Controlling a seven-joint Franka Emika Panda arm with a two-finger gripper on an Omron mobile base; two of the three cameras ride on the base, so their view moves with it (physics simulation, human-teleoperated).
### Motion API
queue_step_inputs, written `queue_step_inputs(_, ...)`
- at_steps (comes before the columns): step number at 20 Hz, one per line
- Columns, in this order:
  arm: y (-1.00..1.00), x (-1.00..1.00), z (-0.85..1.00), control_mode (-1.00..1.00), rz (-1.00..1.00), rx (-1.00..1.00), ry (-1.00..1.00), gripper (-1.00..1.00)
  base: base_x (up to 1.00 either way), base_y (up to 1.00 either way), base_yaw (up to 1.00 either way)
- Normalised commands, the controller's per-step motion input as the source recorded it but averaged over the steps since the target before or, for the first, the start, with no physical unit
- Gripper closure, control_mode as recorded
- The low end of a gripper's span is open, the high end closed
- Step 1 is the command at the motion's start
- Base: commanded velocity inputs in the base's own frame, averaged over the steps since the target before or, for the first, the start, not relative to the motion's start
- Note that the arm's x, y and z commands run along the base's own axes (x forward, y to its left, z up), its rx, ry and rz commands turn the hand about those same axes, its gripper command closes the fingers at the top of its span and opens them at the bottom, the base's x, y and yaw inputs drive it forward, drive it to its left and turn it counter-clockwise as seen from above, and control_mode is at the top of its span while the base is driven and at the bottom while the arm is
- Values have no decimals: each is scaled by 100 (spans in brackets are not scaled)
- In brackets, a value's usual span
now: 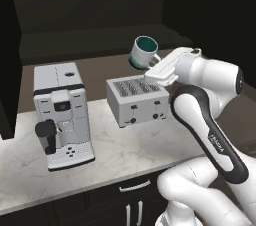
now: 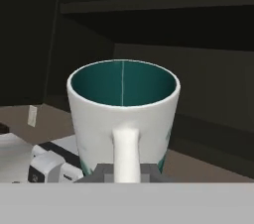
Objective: Open the cabinet directly in front. Then move the liquor and the mug to the dining counter with the jar on it.
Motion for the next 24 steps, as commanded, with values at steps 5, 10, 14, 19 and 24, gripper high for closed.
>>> queue_step_inputs(5,1,-34,-8,-100,5,-3,0,100,0,0,0)
queue_step_inputs(10,0,0,0,-100,0,0,0,100,0,0,0)
queue_step_inputs(14,0,-30,-14,100,1,-1,5,100,-22,0,1)
queue_step_inputs(19,0,0,0,100,0,0,0,100,-100,0,9)
queue_step_inputs(24,0,0,0,100,0,0,0,100,-99,14,22)
